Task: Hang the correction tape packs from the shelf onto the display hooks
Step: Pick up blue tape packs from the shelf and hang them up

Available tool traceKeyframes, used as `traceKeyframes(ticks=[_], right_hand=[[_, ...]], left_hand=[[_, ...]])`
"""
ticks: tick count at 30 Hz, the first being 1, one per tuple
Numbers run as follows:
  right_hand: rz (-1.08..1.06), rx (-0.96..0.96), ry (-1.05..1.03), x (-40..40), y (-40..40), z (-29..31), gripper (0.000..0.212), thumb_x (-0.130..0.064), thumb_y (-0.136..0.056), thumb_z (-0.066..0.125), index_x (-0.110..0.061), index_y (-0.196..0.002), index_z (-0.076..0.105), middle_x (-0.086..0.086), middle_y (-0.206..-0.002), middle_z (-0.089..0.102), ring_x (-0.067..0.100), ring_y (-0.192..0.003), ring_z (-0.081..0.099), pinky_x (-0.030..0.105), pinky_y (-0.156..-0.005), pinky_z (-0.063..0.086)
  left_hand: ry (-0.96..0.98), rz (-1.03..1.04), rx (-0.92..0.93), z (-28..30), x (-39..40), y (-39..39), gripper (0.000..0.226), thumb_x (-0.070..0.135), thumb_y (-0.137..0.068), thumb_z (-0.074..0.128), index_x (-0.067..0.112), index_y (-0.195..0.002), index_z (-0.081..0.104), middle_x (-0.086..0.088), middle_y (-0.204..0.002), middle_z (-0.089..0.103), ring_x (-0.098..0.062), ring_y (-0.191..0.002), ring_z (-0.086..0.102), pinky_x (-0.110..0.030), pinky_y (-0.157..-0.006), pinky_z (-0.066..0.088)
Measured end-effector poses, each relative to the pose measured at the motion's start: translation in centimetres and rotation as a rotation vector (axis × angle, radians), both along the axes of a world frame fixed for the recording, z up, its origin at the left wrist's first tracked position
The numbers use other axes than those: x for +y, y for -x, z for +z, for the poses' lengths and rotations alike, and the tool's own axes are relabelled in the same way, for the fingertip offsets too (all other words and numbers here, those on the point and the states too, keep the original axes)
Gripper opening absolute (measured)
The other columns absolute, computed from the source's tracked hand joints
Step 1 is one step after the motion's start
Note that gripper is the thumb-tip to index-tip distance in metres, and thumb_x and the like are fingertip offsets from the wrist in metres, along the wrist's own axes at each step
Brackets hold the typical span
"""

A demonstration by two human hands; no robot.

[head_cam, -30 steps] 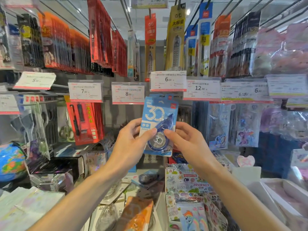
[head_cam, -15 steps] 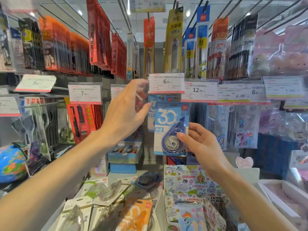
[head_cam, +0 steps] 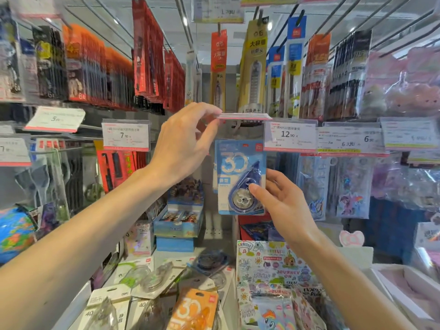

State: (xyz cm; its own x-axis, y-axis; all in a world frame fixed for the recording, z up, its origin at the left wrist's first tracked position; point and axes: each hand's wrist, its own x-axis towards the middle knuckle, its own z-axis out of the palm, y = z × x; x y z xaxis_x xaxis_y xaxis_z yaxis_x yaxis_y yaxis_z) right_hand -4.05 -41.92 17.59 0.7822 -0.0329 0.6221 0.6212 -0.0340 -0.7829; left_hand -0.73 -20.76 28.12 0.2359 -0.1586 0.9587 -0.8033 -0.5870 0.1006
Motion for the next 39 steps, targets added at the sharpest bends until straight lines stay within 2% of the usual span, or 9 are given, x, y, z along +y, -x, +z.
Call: traceKeyframes(ticks=[5, 9, 15, 20, 25, 29, 34, 38, 39], right_hand=[[0.007, -0.039, 0.008, 0.5, -0.1, -0.1, 0.029, -0.024, -0.099, 0.071, -0.035, -0.125, 0.065, -0.012, -0.119, 0.078, 0.008, -0.112, 0.075, 0.020, -0.089, 0.059], [-0.023, -0.069, -0.007, 0.6, -0.1, 0.3, 0.027, -0.026, -0.099, 0.070, -0.037, -0.123, 0.065, -0.012, -0.120, 0.078, 0.009, -0.113, 0.074, 0.023, -0.094, 0.059], [-0.061, -0.056, 0.017, 0.8, -0.2, 0.6, 0.023, -0.025, -0.100, 0.069, -0.034, -0.120, 0.066, -0.013, -0.115, 0.080, 0.006, -0.108, 0.076, 0.020, -0.090, 0.060], [-0.066, -0.026, 0.037, 1.0, -0.5, 0.7, 0.030, -0.025, -0.099, 0.070, -0.025, -0.129, 0.065, -0.012, -0.111, 0.081, 0.006, -0.102, 0.077, 0.016, -0.080, 0.060], [-0.127, -0.006, 0.016, 0.9, -1.3, 0.3, 0.030, -0.026, -0.098, 0.071, -0.025, -0.127, 0.065, -0.020, -0.106, 0.080, -0.001, -0.099, 0.076, 0.011, -0.075, 0.057], [-0.149, 0.006, 0.036, 1.0, -1.9, 0.1, 0.032, -0.026, -0.099, 0.070, -0.028, -0.130, 0.061, -0.026, -0.101, 0.079, -0.003, -0.094, 0.076, 0.010, -0.071, 0.057], [-0.245, -0.046, 0.059, 1.0, -2.3, -0.4, 0.041, -0.029, -0.100, 0.068, -0.047, -0.131, 0.048, -0.027, -0.098, 0.076, -0.005, -0.090, 0.076, 0.008, -0.068, 0.055], [-0.335, -0.062, 0.105, 1.4, -3.5, -0.6, 0.047, -0.027, -0.102, 0.066, -0.043, -0.142, 0.046, -0.020, -0.091, 0.073, -0.010, -0.083, 0.073, 0.005, -0.062, 0.052], [-0.349, -0.060, 0.112, 1.5, -4.0, -0.5, 0.048, -0.028, -0.102, 0.066, -0.041, -0.144, 0.046, -0.020, -0.097, 0.072, -0.009, -0.086, 0.073, 0.006, -0.063, 0.052]], left_hand=[[-0.001, -0.007, 0.018, -0.3, 0.2, 0.1, 0.022, 0.024, -0.103, 0.059, 0.019, -0.122, 0.069, 0.007, -0.108, 0.072, -0.012, -0.094, 0.068, -0.034, -0.076, 0.058], [-0.003, -0.019, 0.030, -0.4, 0.3, 0.1, 0.023, 0.024, -0.103, 0.060, 0.019, -0.123, 0.069, 0.008, -0.107, 0.072, -0.010, -0.093, 0.067, -0.030, -0.076, 0.057], [-0.004, -0.020, 0.047, -0.4, 0.3, 0.1, 0.022, 0.026, -0.103, 0.060, 0.021, -0.123, 0.069, 0.011, -0.104, 0.071, -0.005, -0.086, 0.064, -0.023, -0.073, 0.055], [-0.006, -0.024, 0.061, -0.4, 0.3, 0.3, 0.022, 0.026, -0.103, 0.060, 0.021, -0.123, 0.068, 0.013, -0.101, 0.070, -0.004, -0.086, 0.065, -0.019, -0.073, 0.053], [-0.009, -0.036, 0.084, -0.6, 0.3, 0.4, 0.023, 0.026, -0.103, 0.060, 0.022, -0.124, 0.068, 0.017, -0.097, 0.067, 0.001, -0.084, 0.063, -0.012, -0.068, 0.049], [-0.005, -0.048, 0.101, -0.8, 0.4, 0.8, 0.027, 0.027, -0.103, 0.061, 0.022, -0.128, 0.067, 0.016, -0.098, 0.068, -0.005, -0.086, 0.066, -0.020, -0.071, 0.054], [0.042, -0.117, 0.215, -4.1, 0.6, 0.8, 0.032, 0.028, -0.099, 0.065, 0.028, -0.131, 0.059, 0.015, -0.093, 0.069, -0.007, -0.085, 0.068, -0.032, -0.078, 0.058], [0.033, -0.135, 0.358, -7.9, 0.1, -0.8, 0.034, 0.028, -0.098, 0.067, 0.029, -0.131, 0.059, 0.016, -0.100, 0.070, -0.003, -0.093, 0.066, -0.032, -0.084, 0.056], [0.038, -0.129, 0.391, -8.5, -0.2, -1.4, 0.038, 0.030, -0.099, 0.066, 0.029, -0.135, 0.057, 0.016, -0.106, 0.069, -0.002, -0.095, 0.066, -0.033, -0.087, 0.056]])
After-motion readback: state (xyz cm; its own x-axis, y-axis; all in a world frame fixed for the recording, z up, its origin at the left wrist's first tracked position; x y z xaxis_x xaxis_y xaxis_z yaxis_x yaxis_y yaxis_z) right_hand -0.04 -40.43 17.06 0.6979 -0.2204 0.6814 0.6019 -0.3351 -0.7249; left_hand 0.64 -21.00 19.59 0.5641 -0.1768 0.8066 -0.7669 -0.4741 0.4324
